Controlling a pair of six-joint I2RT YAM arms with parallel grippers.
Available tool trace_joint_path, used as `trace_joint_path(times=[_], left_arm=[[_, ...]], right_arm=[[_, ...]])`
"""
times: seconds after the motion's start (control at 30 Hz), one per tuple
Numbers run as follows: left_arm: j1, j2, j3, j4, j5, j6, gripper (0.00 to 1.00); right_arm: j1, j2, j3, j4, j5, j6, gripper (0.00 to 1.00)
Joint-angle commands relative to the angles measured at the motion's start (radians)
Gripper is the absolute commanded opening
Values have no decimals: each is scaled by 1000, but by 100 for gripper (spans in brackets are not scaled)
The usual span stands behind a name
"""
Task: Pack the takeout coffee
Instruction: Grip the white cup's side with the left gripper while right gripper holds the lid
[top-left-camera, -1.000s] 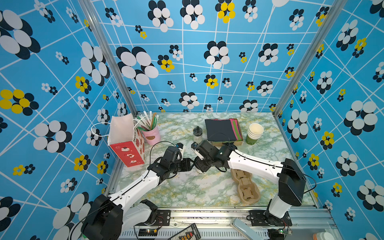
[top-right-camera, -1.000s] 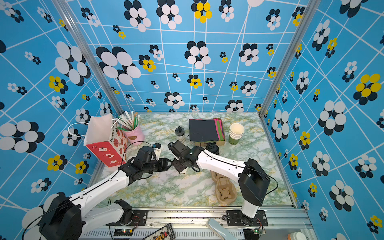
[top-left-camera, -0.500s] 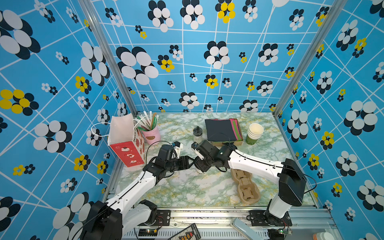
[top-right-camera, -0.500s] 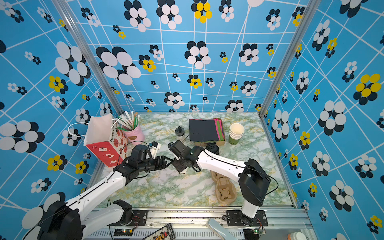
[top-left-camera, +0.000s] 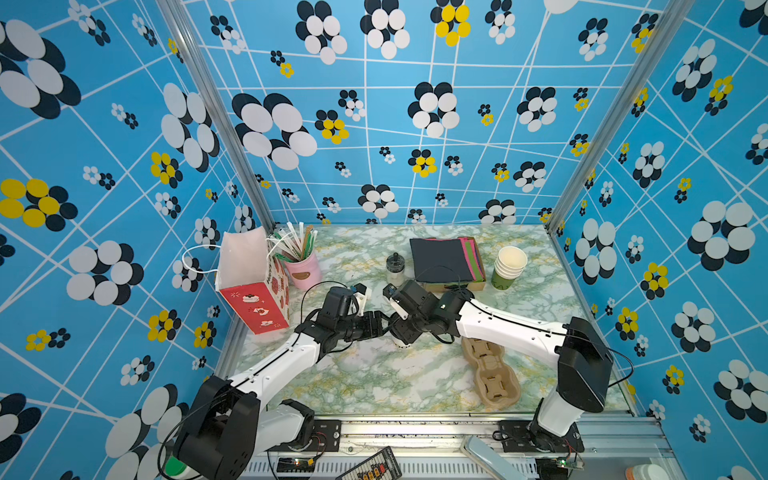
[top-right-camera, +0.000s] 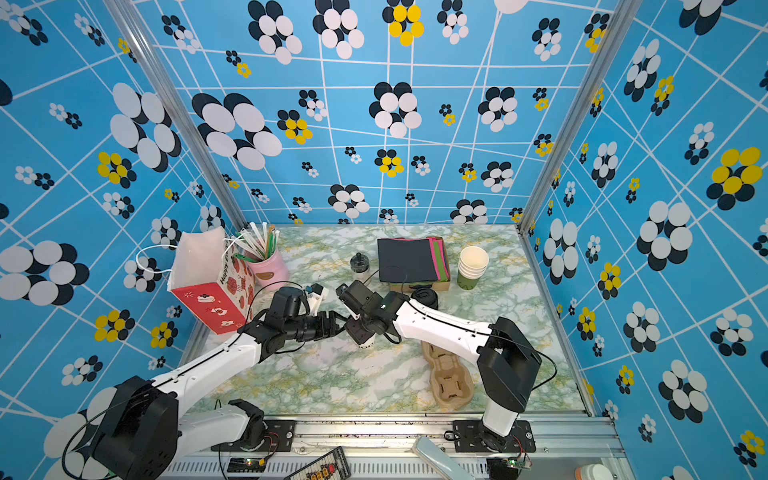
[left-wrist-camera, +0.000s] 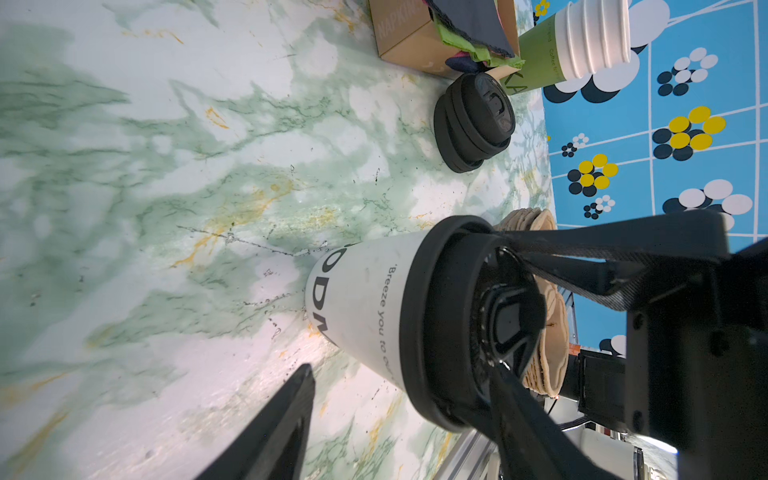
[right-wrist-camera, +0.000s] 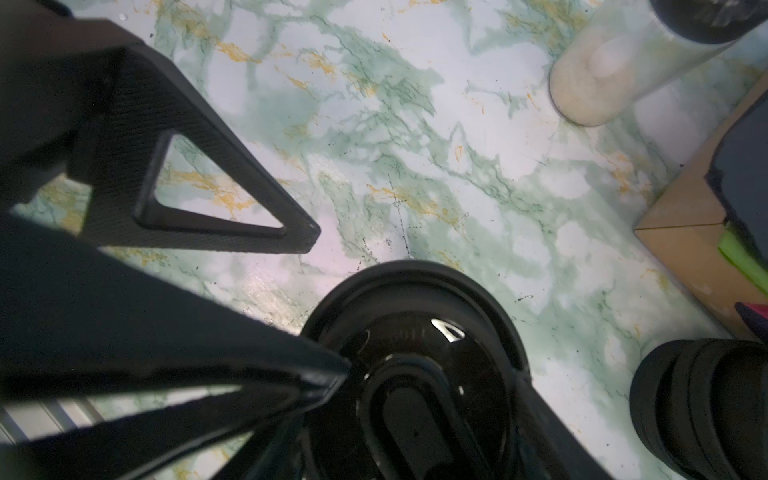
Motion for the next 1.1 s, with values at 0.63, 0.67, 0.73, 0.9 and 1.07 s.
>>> trace_joint_path(times=[0.63, 0.67, 0.73, 0.9, 1.07], left_arm=[[-78, 64, 105, -307, -177, 155, 66], [-82, 69, 110, -317, -182, 160, 65], [-90, 73, 115, -335, -192, 168, 64], [-105, 84, 124, -371, -214, 187, 63], [-120, 95, 129, -410, -235, 203, 62]], right_arm=[[17, 85, -108, -235, -144, 1, 41], [15, 83, -106, -232, -141, 2, 41], [13, 78, -106, -227, -135, 4, 41], [9, 64, -96, -214, -126, 14, 44], [7, 45, -85, -192, -105, 20, 46]])
